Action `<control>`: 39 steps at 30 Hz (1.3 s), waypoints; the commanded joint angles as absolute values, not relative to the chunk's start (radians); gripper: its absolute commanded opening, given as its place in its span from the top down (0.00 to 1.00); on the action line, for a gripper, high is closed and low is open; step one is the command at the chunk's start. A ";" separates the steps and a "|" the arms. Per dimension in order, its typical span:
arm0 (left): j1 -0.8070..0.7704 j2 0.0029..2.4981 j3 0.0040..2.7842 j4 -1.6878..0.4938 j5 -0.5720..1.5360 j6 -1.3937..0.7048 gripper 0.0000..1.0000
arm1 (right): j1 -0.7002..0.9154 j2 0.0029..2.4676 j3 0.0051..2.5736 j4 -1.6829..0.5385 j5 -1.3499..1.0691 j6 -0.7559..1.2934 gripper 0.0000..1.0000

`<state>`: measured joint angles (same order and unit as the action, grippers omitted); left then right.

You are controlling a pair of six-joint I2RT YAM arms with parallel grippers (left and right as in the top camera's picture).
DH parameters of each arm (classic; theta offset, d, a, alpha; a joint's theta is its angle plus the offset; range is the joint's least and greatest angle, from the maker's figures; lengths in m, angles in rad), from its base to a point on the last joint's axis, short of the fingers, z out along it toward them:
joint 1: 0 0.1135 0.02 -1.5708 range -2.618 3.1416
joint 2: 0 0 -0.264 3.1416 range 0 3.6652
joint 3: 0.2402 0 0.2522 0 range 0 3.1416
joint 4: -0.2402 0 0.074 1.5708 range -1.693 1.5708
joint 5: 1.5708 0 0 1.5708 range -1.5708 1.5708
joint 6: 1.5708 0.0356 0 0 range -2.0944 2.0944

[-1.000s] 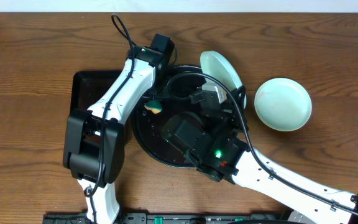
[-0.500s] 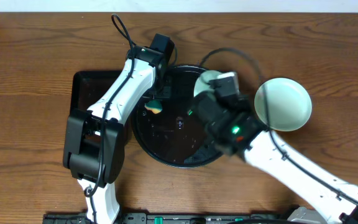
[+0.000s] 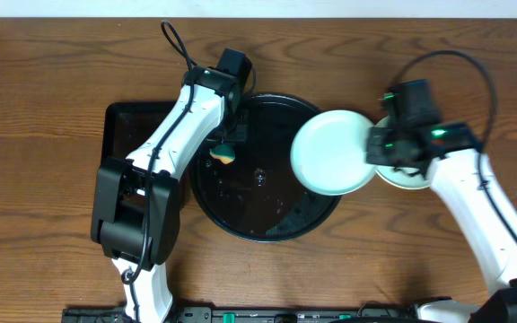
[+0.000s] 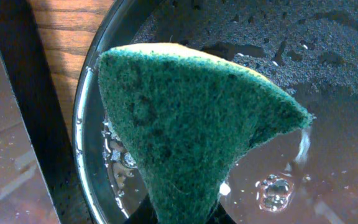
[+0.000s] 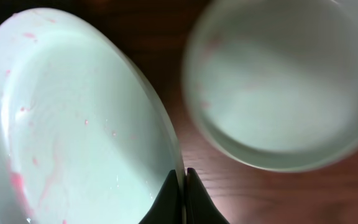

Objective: Clean dirty plates on tray and stack at the side
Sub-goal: 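Lift the last plate with the right gripper and stack it on the plates at right, then move the sponge with the left gripper over the small black tray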

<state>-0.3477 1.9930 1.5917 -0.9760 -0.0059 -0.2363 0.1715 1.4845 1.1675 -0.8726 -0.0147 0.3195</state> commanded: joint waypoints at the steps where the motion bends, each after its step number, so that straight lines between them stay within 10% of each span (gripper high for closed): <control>1: -0.344 1.962 1.608 -0.979 -0.010 -0.246 0.93 | 0.025 1.465 1.170 -0.894 -0.109 0.270 0.99; 21: -0.344 1.962 1.608 -0.979 -0.010 -0.246 0.92 | -0.326 1.633 1.168 -0.879 0.081 0.329 0.99; 30: -0.343 1.959 1.624 -0.973 -0.010 -0.243 0.93 | -0.326 1.706 1.176 -0.873 0.033 0.327 0.70; 39: -0.332 1.844 1.718 -1.076 -0.012 -0.119 0.93 | -0.284 1.633 1.317 -0.977 -0.105 0.274 0.62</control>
